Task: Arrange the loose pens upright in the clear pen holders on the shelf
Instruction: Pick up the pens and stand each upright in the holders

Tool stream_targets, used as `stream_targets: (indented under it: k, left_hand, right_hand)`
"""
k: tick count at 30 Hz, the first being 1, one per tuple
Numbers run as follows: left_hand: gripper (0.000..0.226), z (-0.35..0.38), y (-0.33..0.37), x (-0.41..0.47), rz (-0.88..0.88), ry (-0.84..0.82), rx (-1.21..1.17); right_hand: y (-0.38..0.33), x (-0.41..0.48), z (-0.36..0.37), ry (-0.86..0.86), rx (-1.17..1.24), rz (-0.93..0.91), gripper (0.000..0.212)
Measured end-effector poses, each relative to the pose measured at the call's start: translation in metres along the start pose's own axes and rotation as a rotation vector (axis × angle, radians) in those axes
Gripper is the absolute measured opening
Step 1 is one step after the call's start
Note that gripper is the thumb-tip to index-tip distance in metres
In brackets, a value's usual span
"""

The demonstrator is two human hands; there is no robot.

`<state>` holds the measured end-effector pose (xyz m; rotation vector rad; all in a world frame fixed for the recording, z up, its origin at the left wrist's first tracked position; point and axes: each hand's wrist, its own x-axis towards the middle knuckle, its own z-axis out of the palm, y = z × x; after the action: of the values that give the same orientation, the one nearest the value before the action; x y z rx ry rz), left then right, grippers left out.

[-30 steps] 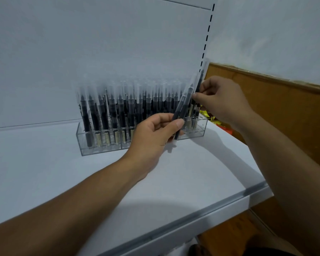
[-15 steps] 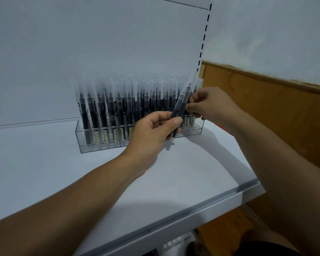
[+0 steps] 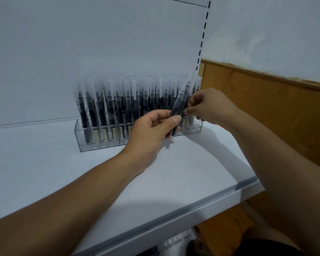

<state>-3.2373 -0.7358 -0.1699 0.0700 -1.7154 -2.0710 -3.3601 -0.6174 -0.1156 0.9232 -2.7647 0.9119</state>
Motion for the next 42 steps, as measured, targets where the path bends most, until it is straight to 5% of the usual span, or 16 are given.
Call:
stream_targets:
  k: [4,9,13,18,22,27,33,42]
  left_hand:
    - [0.025,0.0,-0.001,0.0,0.001,0.008,0.0]
    - [0.021,-0.001,-0.001,0.001,0.002,0.008,0.009]
    - [0.021,-0.001,-0.002,0.001,0.0,0.012,0.009]
    - [0.018,0.0,-0.004,0.001,-0.008,0.029,0.014]
    - [0.013,-0.004,-0.006,0.005,-0.031,0.065,-0.093]
    - [0.017,-0.002,-0.006,0.004,-0.009,0.015,-0.028]
    - [0.017,-0.001,-0.005,0.003,-0.019,-0.008,-0.016]
    - [0.018,-0.001,-0.005,0.002,-0.007,-0.005,-0.002]
  right_hand:
    - [0.005,-0.006,0.0,0.002,0.052,0.045,0.02]
    - [0.006,-0.032,0.001,0.254,0.358,-0.025,0.022]
    - [-0.007,-0.048,0.008,0.075,0.533,-0.12,0.019]
    - [-0.007,-0.046,0.009,0.085,0.617,-0.104,0.008]
    - [-0.005,-0.036,-0.01,0.282,0.794,-0.027,0.007]
    - [0.005,-0.02,-0.011,0.421,0.565,-0.015,0.018]
    - [0.017,-0.005,0.0,0.277,0.216,-0.019,0.012]
    - [0.022,-0.008,0.007,0.144,0.158,0.065,0.021]
